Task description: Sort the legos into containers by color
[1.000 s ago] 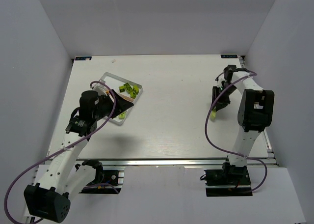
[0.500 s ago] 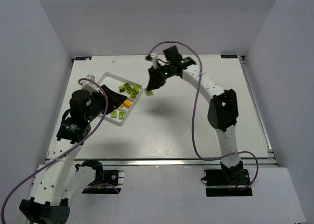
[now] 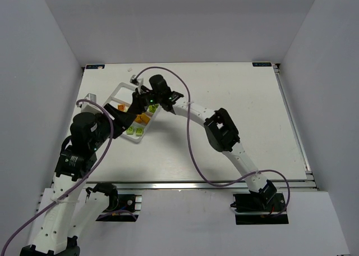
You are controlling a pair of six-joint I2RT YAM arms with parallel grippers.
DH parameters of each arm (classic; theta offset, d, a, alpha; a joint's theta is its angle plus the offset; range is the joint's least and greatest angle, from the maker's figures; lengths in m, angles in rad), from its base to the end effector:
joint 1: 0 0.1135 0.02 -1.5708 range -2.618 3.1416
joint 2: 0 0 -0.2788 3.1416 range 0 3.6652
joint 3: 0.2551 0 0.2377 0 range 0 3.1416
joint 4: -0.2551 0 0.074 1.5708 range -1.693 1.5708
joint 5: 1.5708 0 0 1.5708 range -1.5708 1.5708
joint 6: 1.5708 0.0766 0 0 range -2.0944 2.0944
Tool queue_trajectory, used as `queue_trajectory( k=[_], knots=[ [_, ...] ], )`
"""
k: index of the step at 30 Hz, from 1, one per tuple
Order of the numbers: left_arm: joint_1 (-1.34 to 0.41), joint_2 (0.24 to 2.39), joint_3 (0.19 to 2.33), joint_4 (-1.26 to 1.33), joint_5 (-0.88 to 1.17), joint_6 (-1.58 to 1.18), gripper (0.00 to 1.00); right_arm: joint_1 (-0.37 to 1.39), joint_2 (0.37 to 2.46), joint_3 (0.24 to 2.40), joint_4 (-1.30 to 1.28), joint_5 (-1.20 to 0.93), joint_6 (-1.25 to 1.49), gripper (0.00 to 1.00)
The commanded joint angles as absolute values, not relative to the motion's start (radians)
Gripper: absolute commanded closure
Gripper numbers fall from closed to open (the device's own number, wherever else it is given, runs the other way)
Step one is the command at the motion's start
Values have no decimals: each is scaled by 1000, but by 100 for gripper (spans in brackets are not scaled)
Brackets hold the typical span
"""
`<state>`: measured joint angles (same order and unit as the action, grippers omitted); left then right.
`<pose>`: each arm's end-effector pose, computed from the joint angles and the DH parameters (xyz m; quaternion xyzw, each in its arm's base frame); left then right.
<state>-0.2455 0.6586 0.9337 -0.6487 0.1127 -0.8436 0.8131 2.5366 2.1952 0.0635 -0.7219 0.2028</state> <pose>0.1379 -0.0434 0.3495 -0.2127 0.7976 -0.3312 0.4571 0.3842 0.4798 0.2155 -0.4273 0.6484 0.5204 0.3553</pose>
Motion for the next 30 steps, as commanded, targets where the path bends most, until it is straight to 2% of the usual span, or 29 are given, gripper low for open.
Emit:
queue_trajectory(
  k=[1,11,21,23,26,27,29,30],
  knots=[
    [-250,655,989,-721,84,-861,33,888,2551,2261,281,-646,302,100],
    [-250,630,1012,-807,75,-859,32,939,2574,2189,299,-460,270,100],
    [-250,624,1019,-810,97,-845,31,942,2573,2172,244,-440,193,100],
    [-250,624,1023,-813,103,-845,31,943,2563,2157,238,-440,172,93],
    [-250,620,1029,-821,103,-845,30,950,2556,2143,223,-436,155,69],
    [-250,617,1029,-821,104,-845,29,950,2550,2141,216,-436,150,58],
    [-250,606,1026,-819,104,-847,29,948,2528,2135,204,-442,134,45],
    [-250,601,1025,-818,104,-850,29,945,2522,2135,196,-443,127,43]
  ],
)
